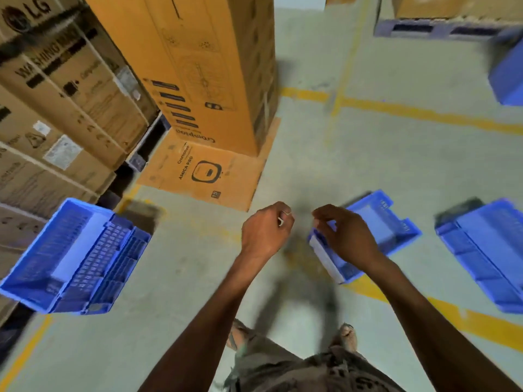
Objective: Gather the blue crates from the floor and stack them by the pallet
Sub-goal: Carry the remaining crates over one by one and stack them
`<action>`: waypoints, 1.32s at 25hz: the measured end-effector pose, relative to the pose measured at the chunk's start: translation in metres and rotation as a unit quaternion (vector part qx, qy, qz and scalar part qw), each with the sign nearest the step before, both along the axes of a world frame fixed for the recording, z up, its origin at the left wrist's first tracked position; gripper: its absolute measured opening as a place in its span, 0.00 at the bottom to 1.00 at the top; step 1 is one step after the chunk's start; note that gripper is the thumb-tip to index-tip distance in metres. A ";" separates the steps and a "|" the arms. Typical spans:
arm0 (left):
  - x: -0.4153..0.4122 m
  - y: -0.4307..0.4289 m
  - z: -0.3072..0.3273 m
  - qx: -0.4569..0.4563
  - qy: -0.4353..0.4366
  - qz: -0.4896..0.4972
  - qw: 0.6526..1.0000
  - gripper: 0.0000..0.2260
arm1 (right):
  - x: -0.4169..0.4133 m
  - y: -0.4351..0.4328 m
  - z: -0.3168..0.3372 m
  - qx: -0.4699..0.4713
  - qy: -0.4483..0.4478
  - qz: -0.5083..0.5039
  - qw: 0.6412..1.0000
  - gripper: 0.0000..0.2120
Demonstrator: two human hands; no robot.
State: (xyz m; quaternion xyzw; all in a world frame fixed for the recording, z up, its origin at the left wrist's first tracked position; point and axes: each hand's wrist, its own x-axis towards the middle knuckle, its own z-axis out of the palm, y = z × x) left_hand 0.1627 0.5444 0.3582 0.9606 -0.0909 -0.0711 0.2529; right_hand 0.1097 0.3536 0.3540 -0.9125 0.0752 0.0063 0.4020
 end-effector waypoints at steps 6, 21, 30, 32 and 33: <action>-0.029 -0.149 -0.020 -0.006 0.034 -0.066 0.997 0.07 | -0.041 -0.146 -0.013 -0.016 0.063 -0.031 0.997 0.05; 0.044 -0.390 -0.261 0.001 0.235 -0.139 0.962 0.10 | 0.003 -0.375 -0.266 -0.112 0.229 -0.082 0.963 0.09; -0.052 -0.445 -0.588 0.119 0.223 -0.088 0.964 0.25 | -0.005 -0.432 -0.583 -0.284 0.276 0.220 0.891 0.28; -0.072 -0.449 -0.640 0.136 0.214 -0.090 0.963 0.24 | -0.013 -0.434 -0.637 -0.334 0.241 0.291 0.863 0.29; -0.077 -0.450 -0.657 0.141 0.201 -0.098 0.964 0.22 | -0.014 -0.432 -0.656 -0.352 0.208 0.299 0.862 0.26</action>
